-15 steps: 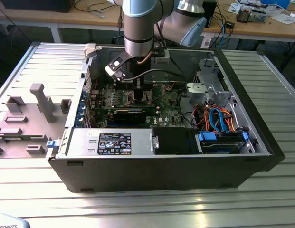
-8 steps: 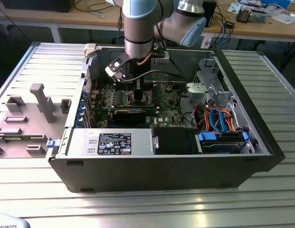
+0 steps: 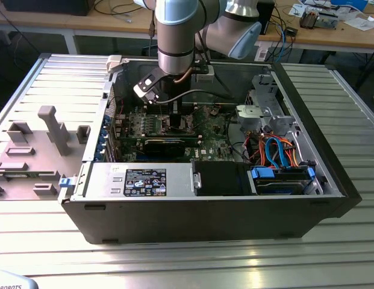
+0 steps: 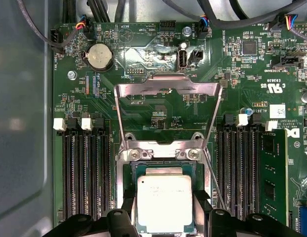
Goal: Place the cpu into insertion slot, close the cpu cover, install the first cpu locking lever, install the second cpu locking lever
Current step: 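Place the cpu into insertion slot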
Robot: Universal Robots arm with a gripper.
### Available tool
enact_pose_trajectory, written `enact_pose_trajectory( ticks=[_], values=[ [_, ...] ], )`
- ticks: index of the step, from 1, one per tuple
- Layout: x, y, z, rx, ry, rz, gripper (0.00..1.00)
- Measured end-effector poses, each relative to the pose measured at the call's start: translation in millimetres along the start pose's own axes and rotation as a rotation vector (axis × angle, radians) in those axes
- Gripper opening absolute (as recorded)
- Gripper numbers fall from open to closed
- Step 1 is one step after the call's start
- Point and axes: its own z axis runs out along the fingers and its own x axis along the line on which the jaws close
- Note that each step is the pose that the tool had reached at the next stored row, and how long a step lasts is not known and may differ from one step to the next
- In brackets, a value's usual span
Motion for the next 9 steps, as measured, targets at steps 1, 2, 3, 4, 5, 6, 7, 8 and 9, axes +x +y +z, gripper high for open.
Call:
enact_pose_trajectory(
  ticks=[1,2,3,4,5,6,7,8,9],
  values=[
    [0.0,0.0,0.0,0.0,0.0,0.0,0.54],
    [0.0,0.0,0.0,0.0,0.0,0.0,0.54],
    [0.0,0.0,0.0,0.0,0.0,0.0,0.54],
    [0.1,0.2,0.3,-0.0005,0.0008,0.0,0.54],
    [0.1,0.1,0.3,-0.0003,0.0005,0.0,0.62],
    [0.0,0.1,0.1,0.0,0.0,0.0,0.62],
    [0.0,0.1,0.1,0.0,0.0,0.0,0.62],
    [0.0,0.1,0.1,0.0,0.0,0.0,0.62],
    [0.0,0.1,0.1,0.0,0.0,0.0,0.62]
  ],
)
